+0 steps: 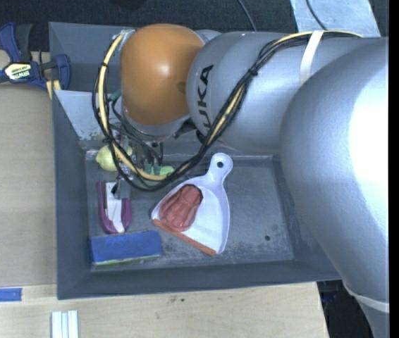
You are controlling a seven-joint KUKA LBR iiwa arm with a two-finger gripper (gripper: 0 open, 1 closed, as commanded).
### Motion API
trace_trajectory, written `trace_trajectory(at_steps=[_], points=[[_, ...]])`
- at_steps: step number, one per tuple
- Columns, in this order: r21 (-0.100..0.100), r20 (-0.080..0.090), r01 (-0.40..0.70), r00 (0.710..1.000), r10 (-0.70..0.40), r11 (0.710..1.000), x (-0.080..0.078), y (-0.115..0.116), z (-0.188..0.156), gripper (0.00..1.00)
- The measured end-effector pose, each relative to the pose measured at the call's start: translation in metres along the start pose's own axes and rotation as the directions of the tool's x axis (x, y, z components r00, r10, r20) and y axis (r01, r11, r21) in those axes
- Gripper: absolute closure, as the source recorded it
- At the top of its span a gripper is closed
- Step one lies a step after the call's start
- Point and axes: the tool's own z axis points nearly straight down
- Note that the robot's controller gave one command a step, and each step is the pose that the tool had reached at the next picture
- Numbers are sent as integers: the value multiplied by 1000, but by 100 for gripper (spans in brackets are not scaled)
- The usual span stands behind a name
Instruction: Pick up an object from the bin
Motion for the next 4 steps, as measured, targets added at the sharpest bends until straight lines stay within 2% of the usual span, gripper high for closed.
trace_trajectory(at_steps=[1,2,3,4], points=[[-2,8,-4,1000,4,1000,-2,-1,-5,0],[1,5,565,825,-565,825,7,4,83,0],[6,14,665,747,-665,747,12,-10,43,0],[-3,-2,859,512,-859,512,36,0,64,0]])
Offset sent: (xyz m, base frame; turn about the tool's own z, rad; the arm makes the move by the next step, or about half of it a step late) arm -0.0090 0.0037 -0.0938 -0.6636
